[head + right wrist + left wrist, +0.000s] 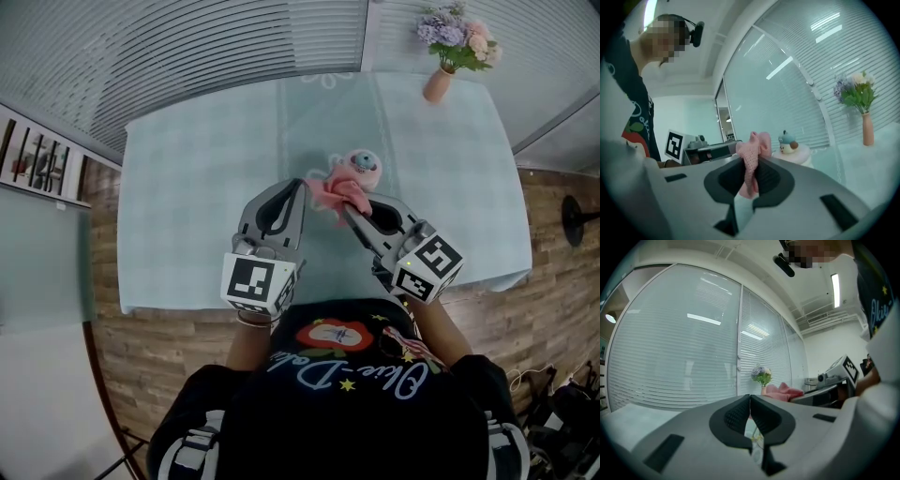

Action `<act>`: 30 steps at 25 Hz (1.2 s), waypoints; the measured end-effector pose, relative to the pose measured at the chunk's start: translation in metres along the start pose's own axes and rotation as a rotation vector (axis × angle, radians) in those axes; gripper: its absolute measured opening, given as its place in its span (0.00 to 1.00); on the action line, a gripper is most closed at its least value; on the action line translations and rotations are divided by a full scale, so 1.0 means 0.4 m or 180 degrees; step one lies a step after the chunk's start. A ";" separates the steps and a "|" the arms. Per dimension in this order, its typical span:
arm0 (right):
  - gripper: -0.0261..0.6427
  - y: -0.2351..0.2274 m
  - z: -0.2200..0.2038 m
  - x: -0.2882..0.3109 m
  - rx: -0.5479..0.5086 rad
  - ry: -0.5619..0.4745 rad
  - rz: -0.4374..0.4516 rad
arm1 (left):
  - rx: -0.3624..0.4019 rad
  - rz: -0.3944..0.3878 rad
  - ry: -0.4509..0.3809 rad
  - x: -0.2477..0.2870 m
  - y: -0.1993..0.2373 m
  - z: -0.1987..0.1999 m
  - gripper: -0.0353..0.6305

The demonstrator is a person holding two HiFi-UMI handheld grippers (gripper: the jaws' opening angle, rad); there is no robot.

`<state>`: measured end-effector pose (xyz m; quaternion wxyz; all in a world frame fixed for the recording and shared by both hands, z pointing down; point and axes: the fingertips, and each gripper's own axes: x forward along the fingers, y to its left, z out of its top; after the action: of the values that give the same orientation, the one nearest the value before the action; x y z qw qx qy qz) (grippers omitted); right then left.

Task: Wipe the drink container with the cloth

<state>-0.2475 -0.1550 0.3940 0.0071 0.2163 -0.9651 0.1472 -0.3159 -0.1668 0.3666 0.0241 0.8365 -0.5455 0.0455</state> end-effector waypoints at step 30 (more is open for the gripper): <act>0.09 0.016 0.105 -0.055 -0.0297 -0.0447 -0.0191 | 0.0034 -0.0031 -0.0040 -0.024 -0.030 0.014 0.06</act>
<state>-0.2282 -0.1523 0.3504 -0.0462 0.2544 -0.9621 0.0862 -0.3086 -0.1539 0.3600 0.0165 0.8395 -0.5413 0.0430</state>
